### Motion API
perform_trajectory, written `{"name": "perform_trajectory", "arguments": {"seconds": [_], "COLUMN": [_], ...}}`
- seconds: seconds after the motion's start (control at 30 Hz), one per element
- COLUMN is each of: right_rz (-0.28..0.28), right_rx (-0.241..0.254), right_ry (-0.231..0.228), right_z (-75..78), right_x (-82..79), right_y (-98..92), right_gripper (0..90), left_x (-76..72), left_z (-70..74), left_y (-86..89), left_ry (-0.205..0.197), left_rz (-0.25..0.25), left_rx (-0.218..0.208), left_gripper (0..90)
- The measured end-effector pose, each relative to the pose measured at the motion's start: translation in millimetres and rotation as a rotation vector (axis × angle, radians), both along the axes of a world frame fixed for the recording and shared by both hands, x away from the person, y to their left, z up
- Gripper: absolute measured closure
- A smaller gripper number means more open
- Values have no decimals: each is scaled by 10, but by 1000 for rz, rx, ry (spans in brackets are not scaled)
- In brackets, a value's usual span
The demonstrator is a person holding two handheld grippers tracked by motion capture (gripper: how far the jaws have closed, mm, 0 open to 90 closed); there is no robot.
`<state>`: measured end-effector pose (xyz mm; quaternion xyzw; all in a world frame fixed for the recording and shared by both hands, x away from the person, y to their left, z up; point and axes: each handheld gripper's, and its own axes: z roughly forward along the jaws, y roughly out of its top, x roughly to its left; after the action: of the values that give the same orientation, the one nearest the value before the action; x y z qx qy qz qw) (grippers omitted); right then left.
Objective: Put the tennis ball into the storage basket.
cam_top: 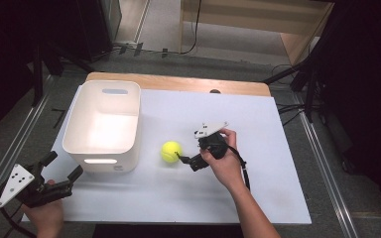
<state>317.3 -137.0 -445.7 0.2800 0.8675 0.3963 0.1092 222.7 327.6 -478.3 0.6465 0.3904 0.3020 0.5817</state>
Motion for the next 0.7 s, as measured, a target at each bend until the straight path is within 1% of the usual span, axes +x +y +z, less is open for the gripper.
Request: {"name": "perform_trajectory", "arguments": {"seconds": [0.3, 0.7], "right_rz": [31, 64], "right_rx": [-19, -35], "right_ry": [7, 18], "right_z": [-11, -47], "right_x": [20, 57], "right_y": [139, 272], "right_gripper": [0, 0], "left_x": [2, 3], "left_z": [-1, -2], "left_y": [-1, -2], "left_ry": [0, -1], "left_rz": [-1, 0], "left_rx": [-3, -8], "left_gripper": [28, 28]}}
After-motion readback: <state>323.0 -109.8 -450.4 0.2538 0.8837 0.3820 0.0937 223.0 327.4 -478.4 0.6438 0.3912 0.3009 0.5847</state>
